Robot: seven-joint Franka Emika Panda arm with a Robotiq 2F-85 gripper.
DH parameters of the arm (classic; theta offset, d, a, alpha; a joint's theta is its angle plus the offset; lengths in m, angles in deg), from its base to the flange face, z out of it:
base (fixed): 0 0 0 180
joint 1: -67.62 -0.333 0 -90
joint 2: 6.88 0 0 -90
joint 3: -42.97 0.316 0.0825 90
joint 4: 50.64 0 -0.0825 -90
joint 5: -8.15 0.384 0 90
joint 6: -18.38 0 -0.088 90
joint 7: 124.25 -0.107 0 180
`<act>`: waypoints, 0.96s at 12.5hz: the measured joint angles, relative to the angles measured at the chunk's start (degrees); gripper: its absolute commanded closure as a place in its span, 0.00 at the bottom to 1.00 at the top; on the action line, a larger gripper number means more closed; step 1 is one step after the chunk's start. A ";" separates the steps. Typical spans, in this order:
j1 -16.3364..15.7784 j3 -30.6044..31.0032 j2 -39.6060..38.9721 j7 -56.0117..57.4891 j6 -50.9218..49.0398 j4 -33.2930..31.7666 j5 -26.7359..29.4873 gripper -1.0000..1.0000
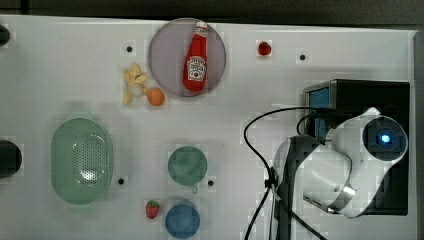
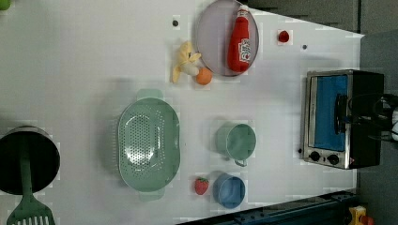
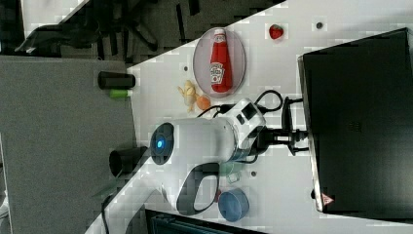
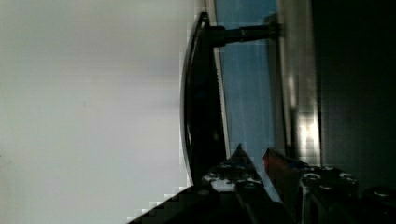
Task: Flap open oven.
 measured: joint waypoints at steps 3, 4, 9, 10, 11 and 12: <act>0.22 0.67 -0.99 0.00 0.36 0.11 -0.25 0.82; 0.48 1.08 -0.71 0.00 0.39 0.00 -0.31 0.82; -0.54 2.21 -0.79 -2.80 0.78 -0.22 -9.10 0.82; -0.95 2.92 -0.94 -5.15 0.48 -0.34 -11.70 0.82; -1.06 4.22 -0.96 -7.83 0.36 -0.67 -14.78 0.82; -1.45 5.48 -0.99 -10.97 0.42 -0.90 -17.76 0.82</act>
